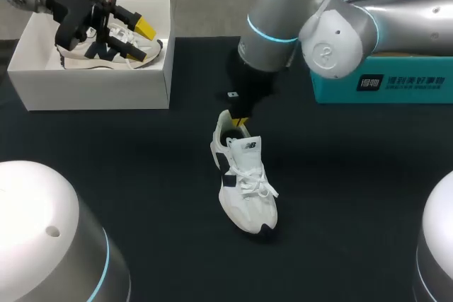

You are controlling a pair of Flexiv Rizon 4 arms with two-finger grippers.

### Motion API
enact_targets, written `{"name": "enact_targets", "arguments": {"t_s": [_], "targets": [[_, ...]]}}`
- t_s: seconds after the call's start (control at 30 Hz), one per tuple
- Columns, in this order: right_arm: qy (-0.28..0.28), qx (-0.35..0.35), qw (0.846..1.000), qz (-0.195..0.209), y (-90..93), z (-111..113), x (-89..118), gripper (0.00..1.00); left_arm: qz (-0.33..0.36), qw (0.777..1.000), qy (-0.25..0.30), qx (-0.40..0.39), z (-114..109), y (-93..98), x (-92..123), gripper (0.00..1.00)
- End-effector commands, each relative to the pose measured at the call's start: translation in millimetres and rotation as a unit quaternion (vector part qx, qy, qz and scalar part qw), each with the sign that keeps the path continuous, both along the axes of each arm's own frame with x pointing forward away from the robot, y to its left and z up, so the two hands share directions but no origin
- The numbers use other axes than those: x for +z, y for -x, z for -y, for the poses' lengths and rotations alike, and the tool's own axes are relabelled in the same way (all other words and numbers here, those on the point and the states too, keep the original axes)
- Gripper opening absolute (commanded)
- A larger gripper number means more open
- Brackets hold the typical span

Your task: Take the shoe out of the shoebox, open the shoe tongue, remove and reinsert the insole, then place the shoe into the shoebox

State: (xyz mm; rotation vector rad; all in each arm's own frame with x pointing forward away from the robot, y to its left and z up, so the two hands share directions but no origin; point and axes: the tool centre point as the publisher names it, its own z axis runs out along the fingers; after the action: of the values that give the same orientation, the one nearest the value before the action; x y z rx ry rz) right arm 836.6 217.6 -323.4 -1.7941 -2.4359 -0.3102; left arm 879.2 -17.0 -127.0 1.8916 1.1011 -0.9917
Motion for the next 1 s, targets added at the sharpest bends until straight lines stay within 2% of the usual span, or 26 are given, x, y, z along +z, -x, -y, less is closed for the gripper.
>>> {"name": "enact_targets", "arguments": {"t_s": [0.03, 0.3, 0.47, 0.7, 0.9, 1.0], "targets": [[0.038, -0.008, 0.999, 0.015, 4.5, -13.9, -2.9, 0.00, 0.001, 1.000, -0.001, 0.000, -0.4, 0.5, -0.1, 1.00], [0.066, -0.013, 0.998, 0.023, 6.7, -21.0, -23.7, 0.00, 0.001, 1.000, -0.001, 0.000, -0.4, 0.5, -0.1, 1.00], [0.060, -0.019, 0.998, 0.022, 3.6, -17.3, -41.0, 0.00, 0.001, 1.000, -0.001, 0.000, -0.4, 0.5, -0.1, 1.00], [0.062, -0.025, 0.998, -0.004, -3.7, -9.0, -65.4, 0.00, 0.001, 1.000, -0.001, 0.000, -0.4, 0.5, -0.1, 1.00], [0.064, -0.018, 0.997, -0.023, -4.8, -12.0, -78.2, 0.00, 0.001, 1.000, -0.001, 0.000, -0.4, 0.5, -0.1, 1.00], [0.064, -0.017, 0.997, -0.027, -4.3, -14.1, -77.9, 0.00, 0.001, 1.000, -0.001, 0.000, -0.4, 0.5, -0.1, 1.00]]}}
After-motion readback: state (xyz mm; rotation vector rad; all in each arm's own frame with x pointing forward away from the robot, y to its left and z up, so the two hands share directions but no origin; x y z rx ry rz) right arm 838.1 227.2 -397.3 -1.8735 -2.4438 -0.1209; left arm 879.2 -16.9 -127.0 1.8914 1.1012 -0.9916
